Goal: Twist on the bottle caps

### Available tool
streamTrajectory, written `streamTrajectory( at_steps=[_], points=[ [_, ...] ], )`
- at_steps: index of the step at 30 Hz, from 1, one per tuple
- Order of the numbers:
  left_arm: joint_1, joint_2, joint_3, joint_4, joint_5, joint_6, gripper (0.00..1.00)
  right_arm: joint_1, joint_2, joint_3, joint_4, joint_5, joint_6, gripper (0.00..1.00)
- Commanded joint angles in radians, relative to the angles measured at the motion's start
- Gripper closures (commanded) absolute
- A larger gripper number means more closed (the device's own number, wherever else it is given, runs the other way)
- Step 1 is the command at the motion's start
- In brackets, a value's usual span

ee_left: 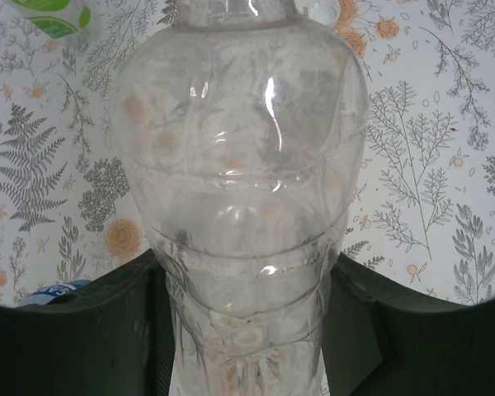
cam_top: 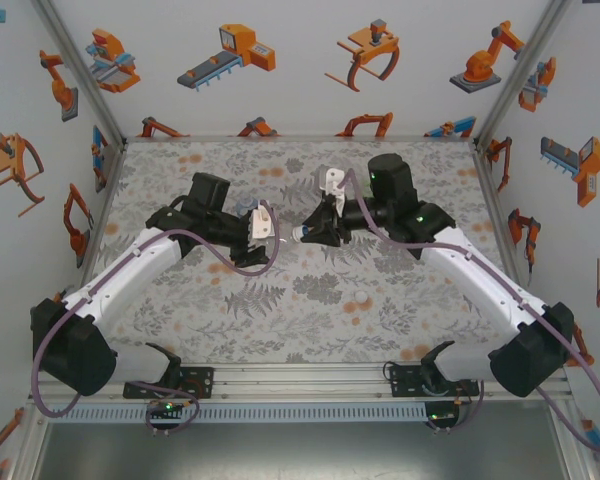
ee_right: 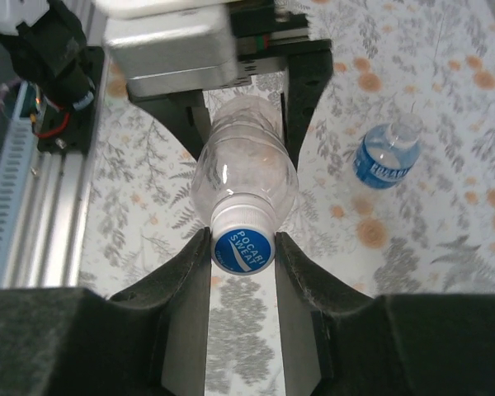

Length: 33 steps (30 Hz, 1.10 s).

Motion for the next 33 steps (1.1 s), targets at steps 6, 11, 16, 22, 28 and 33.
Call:
streamTrajectory(
  at_steps=[6, 11, 16, 22, 28, 33],
  points=[
    [-0.007, -0.016, 0.016, -0.017, 0.008, 0.015, 1.00, -0.001, 0.071, 0.066, -0.018, 0.392, 0.928, 1.00],
    [-0.006, -0.011, 0.022, -0.016, 0.008, 0.006, 1.00, -0.018, 0.115, 0.069, -0.074, 0.374, 1.329, 1.00],
    [-0.008, -0.014, 0.021, -0.016, 0.006, 0.004, 1.00, -0.021, 0.129, 0.087, -0.073, 0.359, 1.417, 1.00],
    [-0.012, -0.016, 0.020, -0.016, 0.005, 0.002, 1.00, -0.030, 0.104, 0.119, -0.080, 0.361, 1.272, 0.89],
    [-0.011, -0.019, 0.018, -0.016, 0.005, 0.004, 1.00, -0.061, 0.052, 0.123, -0.004, 0.287, 0.983, 0.61],
    [-0.013, -0.023, 0.018, -0.016, 0.016, 0.008, 1.00, -0.061, 0.019, 0.111, 0.043, 0.126, 0.626, 0.55]
  ],
)
